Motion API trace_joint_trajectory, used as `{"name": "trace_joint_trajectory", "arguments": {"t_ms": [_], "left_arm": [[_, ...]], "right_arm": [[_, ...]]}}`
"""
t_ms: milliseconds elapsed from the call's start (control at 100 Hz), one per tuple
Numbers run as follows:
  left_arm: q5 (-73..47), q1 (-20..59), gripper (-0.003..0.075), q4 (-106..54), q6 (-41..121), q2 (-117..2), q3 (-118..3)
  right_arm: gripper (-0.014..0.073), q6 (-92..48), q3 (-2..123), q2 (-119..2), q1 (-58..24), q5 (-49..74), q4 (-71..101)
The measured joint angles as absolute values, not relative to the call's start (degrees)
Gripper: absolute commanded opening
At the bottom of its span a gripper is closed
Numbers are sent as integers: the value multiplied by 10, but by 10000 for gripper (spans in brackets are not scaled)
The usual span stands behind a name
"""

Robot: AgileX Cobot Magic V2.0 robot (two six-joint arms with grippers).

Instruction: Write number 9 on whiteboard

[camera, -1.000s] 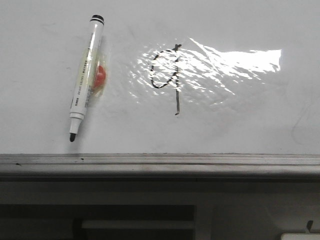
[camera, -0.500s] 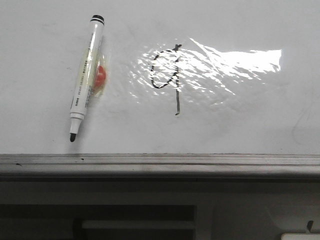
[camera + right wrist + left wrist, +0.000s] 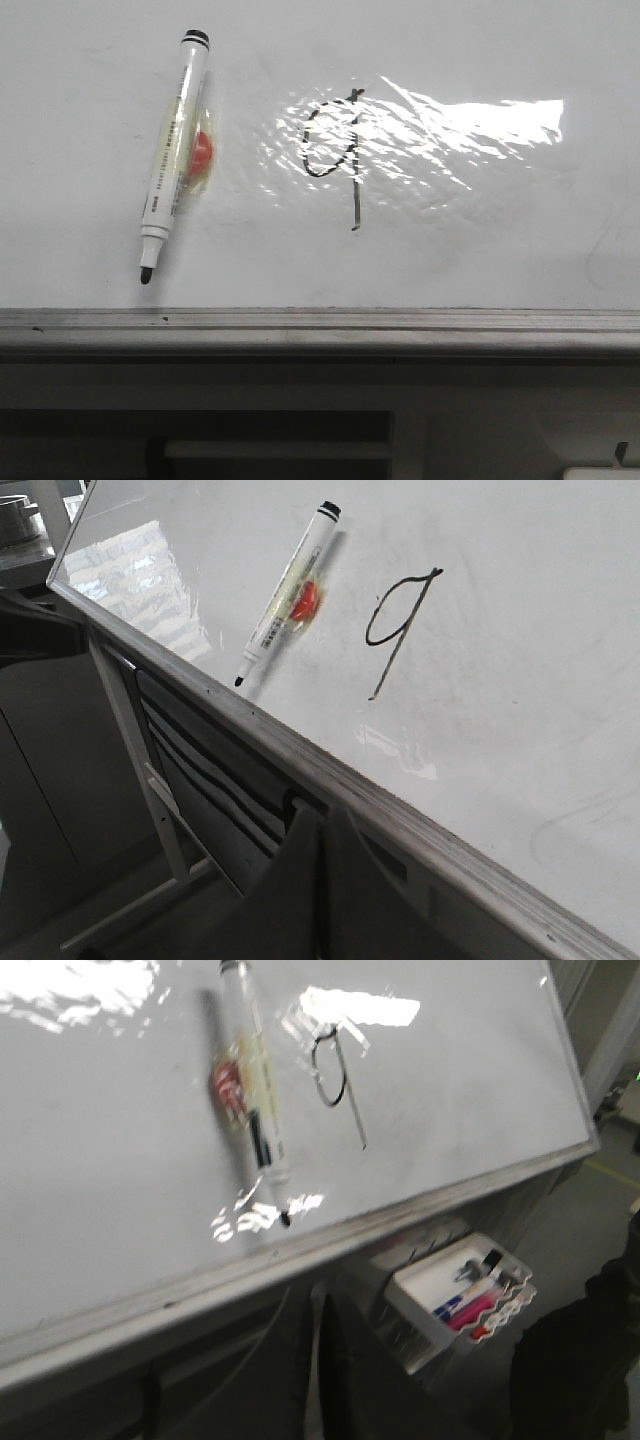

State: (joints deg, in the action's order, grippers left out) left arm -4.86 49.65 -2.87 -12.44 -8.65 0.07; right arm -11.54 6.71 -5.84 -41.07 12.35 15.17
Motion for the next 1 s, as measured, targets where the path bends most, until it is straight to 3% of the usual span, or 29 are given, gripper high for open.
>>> {"name": "trace_joint_trajectory", "arguments": {"t_ms": [160, 600, 770, 1000], "left_arm": [[-119, 417, -20, -29, -124, -28, 1], [-127, 133, -20, -25, 26, 3, 1], [-136, 79, -20, -25, 45, 3, 1], [-195, 63, -20, 11, -48, 3, 1]], "right_arm": [[-67, -115, 67, -58, -411, 123, 152], [-67, -115, 67, -58, -411, 123, 152], [-67, -115, 67, -58, -411, 123, 151], [-67, -115, 67, -58, -411, 123, 151]]}}
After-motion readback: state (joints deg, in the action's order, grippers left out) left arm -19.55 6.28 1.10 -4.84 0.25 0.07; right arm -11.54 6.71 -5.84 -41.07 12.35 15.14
